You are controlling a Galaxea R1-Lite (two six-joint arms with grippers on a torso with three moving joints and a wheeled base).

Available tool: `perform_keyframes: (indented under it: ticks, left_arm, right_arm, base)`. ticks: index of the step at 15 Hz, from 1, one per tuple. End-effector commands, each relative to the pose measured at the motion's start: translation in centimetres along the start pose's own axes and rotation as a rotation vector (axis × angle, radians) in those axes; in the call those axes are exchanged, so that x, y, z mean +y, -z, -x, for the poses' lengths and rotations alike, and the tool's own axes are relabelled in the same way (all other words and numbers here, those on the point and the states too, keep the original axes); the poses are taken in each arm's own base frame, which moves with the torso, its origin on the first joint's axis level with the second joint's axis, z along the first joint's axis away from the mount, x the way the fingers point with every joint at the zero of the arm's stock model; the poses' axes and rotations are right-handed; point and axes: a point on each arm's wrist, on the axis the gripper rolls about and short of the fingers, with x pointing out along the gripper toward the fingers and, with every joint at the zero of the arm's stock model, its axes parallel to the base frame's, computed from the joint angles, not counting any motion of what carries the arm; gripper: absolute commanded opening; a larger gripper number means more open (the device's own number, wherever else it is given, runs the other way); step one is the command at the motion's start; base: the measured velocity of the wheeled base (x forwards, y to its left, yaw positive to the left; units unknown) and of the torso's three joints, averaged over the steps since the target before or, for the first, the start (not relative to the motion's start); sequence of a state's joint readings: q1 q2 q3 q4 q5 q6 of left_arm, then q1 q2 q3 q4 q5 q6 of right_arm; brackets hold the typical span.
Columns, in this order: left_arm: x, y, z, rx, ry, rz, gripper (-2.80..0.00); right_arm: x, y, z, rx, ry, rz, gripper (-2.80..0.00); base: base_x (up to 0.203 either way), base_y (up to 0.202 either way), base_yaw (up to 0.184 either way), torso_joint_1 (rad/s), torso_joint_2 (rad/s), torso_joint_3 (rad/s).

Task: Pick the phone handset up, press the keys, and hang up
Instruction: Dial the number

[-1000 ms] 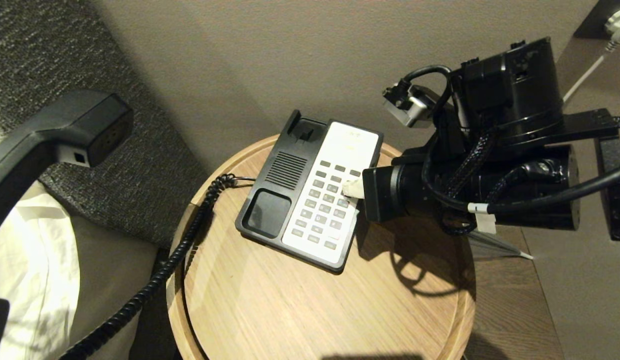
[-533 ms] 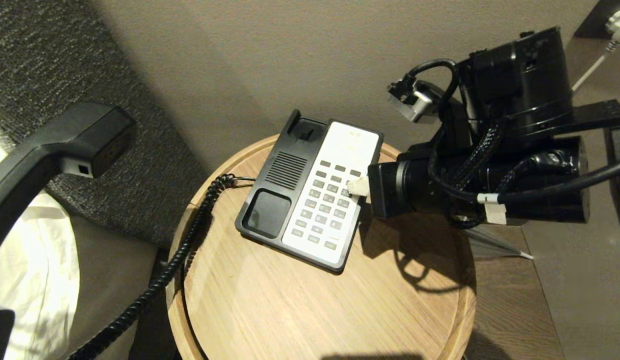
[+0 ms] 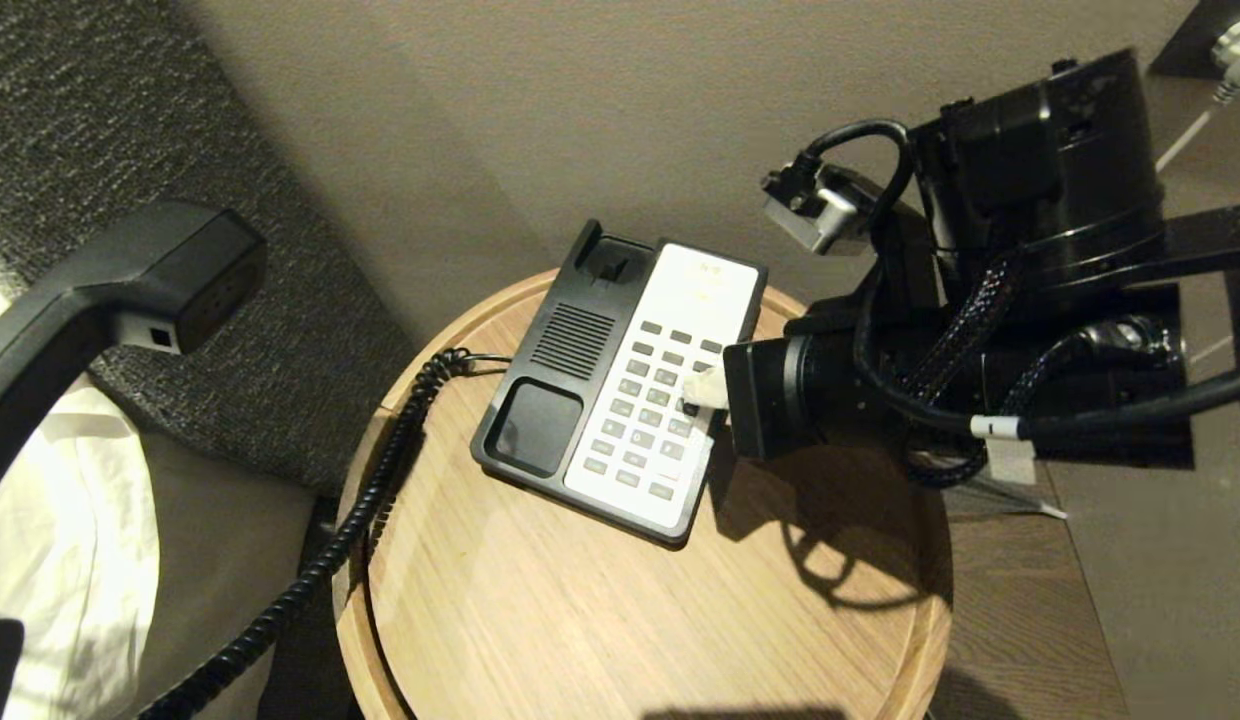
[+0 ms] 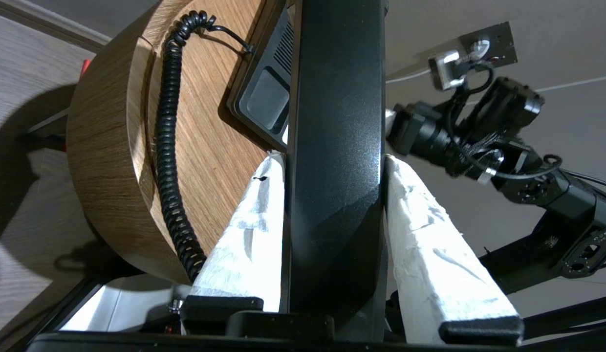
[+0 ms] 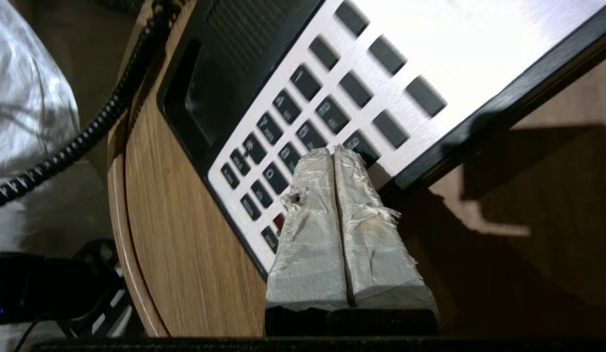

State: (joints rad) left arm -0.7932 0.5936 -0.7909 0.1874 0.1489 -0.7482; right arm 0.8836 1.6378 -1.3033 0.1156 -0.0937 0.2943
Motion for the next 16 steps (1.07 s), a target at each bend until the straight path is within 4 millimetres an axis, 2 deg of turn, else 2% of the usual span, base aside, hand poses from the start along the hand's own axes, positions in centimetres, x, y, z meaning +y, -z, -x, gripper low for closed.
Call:
perform_keyframes:
  ticks: [1,16]
  left_arm:
    - [0.08,0.09,-0.01,0.003,-0.002,0.004,-2.80]
    - [0.47,0.44,0.27,0.006,-0.003,0.004,-2.80]
  right_arm:
    - [0.46,0.67,-0.61,0.025,-0.010,0.009,-2.80]
    - [0.18,1.56,-1.29,0.054,0.010,0.022,-2.80]
  base:
    - [0.000,0.000,0.000,0.000,0.00,0.000]
    - [0.000,0.000,0.000,0.000,0.00,0.000]
